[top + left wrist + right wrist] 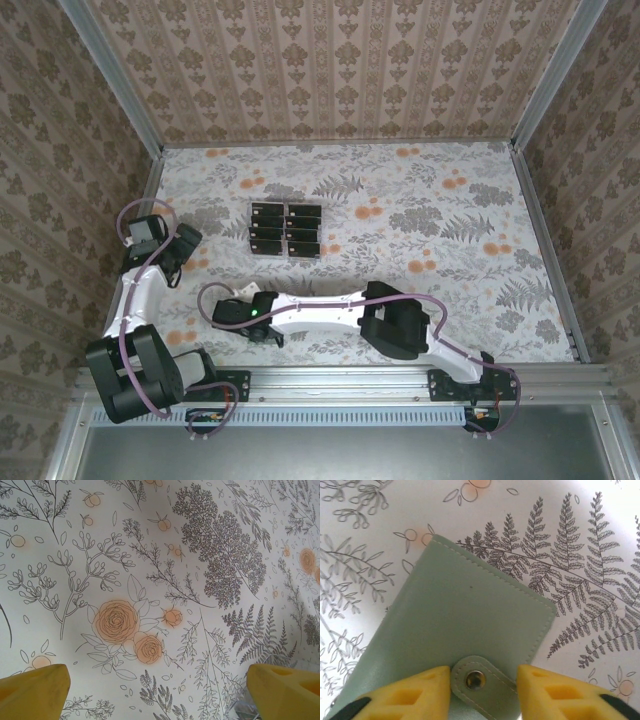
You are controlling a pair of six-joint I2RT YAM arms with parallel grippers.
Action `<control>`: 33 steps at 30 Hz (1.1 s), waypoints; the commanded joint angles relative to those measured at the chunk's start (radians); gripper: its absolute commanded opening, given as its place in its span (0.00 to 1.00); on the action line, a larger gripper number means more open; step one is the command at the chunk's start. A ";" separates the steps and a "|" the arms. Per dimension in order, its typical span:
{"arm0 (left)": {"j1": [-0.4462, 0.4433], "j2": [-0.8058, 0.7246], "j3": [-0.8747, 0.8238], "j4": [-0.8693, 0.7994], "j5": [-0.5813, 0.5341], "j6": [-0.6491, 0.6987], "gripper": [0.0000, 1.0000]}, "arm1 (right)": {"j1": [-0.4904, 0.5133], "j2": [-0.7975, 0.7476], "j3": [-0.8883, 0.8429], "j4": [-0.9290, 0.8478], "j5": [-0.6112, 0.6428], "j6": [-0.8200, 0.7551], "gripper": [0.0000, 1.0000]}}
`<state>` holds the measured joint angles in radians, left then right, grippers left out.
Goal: Put the credit cards into the card holder
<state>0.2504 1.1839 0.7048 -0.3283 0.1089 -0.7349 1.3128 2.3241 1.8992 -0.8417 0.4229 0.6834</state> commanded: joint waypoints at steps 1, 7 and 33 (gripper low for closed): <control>0.006 0.004 0.001 0.001 0.011 -0.011 1.00 | 0.001 0.012 0.013 -0.046 0.058 -0.014 0.32; 0.002 0.000 0.009 -0.002 0.018 -0.002 1.00 | -0.005 -0.038 -0.055 -0.033 0.101 -0.036 0.09; -0.643 -0.233 -0.206 0.189 0.025 -0.070 1.00 | -0.315 -0.818 -0.965 0.532 -0.133 -0.118 0.00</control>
<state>-0.3393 0.9615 0.5198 -0.2409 0.1528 -0.7361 1.0161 1.5703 0.9638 -0.3859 0.3382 0.5926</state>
